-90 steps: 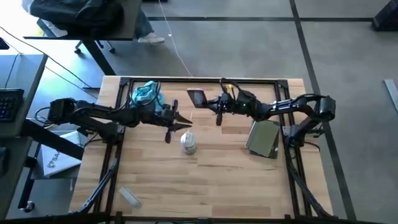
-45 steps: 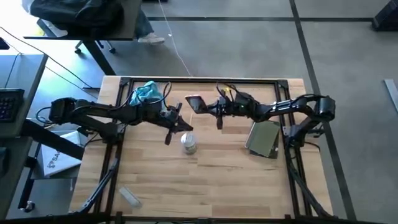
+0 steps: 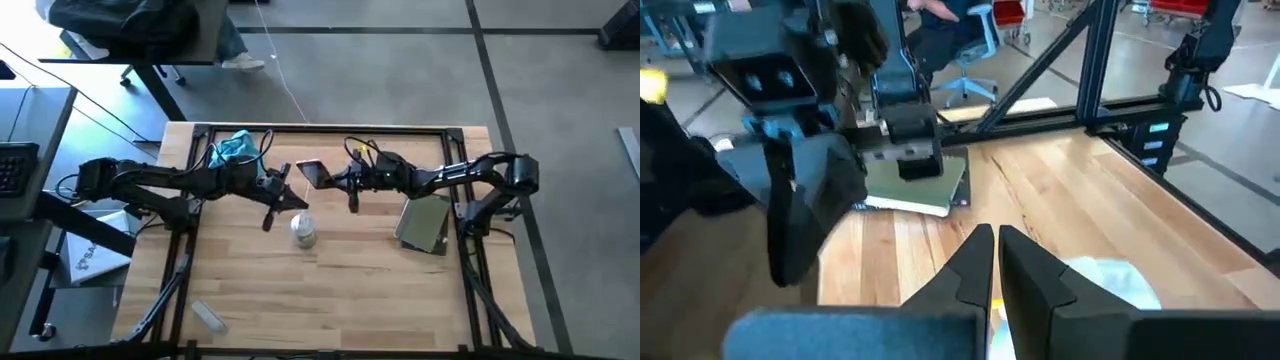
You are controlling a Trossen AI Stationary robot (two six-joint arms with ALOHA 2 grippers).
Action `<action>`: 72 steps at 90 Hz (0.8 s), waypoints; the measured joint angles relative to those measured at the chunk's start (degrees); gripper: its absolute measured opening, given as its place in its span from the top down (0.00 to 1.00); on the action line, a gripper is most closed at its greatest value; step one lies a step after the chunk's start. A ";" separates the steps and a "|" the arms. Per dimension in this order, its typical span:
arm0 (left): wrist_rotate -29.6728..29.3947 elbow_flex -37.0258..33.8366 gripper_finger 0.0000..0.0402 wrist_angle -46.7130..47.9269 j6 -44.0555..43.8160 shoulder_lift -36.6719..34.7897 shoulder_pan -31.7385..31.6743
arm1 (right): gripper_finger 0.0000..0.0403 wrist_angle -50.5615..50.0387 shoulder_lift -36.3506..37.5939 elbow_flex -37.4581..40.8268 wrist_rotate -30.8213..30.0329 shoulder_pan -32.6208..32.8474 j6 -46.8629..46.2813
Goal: Apply microfiber cloth
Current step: Spray the back and front of the pink cellphone using the blue spray bottle
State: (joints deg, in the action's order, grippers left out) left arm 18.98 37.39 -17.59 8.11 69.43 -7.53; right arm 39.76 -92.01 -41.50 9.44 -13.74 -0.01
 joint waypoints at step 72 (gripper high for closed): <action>0.09 0.11 1.00 4.11 4.05 0.04 0.00 | 1.00 0.91 0.00 -0.02 -2.48 -0.02 0.25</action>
State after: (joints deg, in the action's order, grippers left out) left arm 19.07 37.50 -13.47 12.16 69.47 -7.53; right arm 40.67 -92.01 -41.52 6.96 -13.76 0.24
